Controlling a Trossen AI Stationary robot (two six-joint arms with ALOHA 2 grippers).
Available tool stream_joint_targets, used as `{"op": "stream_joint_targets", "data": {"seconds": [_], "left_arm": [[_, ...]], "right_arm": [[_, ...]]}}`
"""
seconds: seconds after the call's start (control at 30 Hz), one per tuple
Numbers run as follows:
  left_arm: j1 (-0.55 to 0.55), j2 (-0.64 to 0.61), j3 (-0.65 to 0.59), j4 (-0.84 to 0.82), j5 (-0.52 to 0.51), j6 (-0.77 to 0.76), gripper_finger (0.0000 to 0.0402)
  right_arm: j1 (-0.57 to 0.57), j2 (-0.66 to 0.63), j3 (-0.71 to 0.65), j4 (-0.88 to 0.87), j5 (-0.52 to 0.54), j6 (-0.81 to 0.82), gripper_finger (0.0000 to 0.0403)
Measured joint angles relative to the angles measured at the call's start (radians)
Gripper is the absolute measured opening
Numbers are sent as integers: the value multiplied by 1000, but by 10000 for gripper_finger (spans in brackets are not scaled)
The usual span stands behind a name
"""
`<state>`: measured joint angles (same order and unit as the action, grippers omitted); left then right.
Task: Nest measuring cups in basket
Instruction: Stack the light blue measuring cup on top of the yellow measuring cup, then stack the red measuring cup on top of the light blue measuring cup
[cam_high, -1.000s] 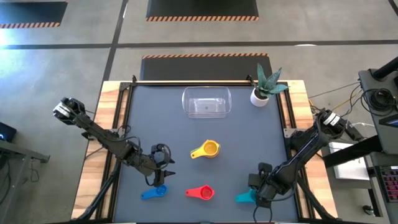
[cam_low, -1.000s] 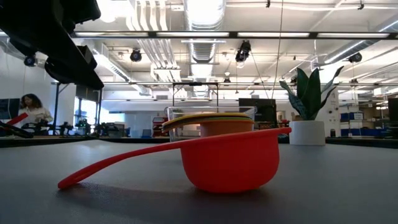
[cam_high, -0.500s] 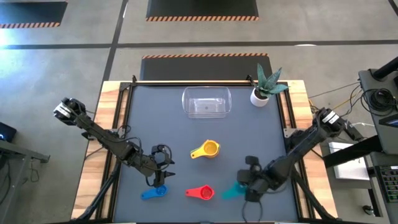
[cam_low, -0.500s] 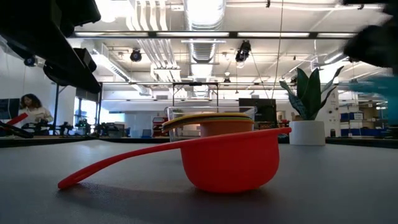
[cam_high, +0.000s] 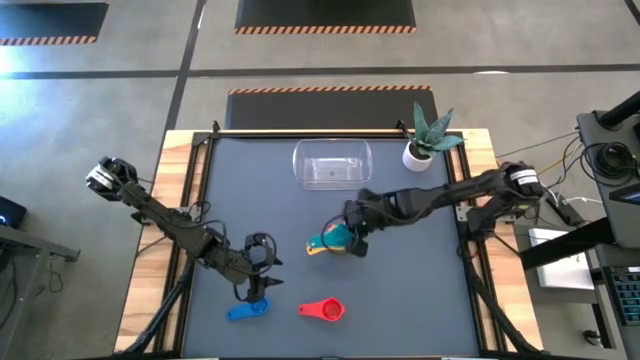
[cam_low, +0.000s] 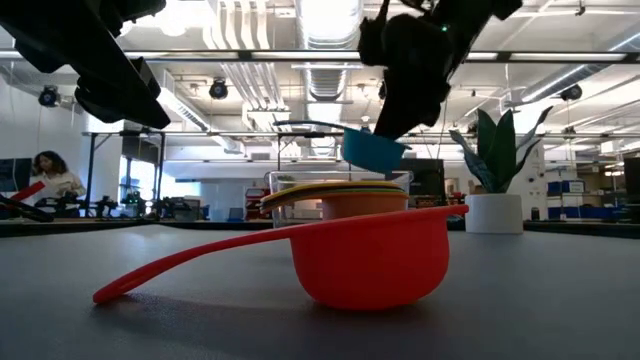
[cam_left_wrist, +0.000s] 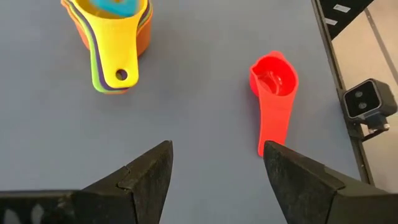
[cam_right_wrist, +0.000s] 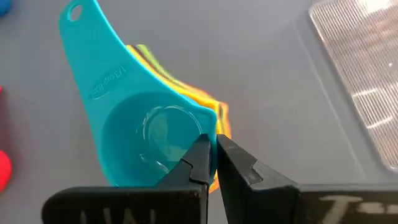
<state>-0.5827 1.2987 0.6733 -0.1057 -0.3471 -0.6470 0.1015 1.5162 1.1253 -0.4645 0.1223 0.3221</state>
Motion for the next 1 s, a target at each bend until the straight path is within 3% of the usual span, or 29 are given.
{"op": "stream_joint_targets", "data": {"seconds": [0.23,0.43,0.7,0.83,1.0], "left_arm": [[0,2,0,-2,-1,2,234],[0,2,-1,-1,-7,-22,234],[-4,17,16,10,-35,-47,233],[-24,99,97,11,-39,2,233],[-67,299,292,-76,-14,85,233]], "right_arm": [[-60,36,-22,50,-113,-49,9],[-65,94,-22,76,-115,-54,13],[-65,77,-18,69,-118,-47,79],[-62,25,-18,46,-123,-44,118],[-20,-43,-21,62,-66,-41,139]]}}
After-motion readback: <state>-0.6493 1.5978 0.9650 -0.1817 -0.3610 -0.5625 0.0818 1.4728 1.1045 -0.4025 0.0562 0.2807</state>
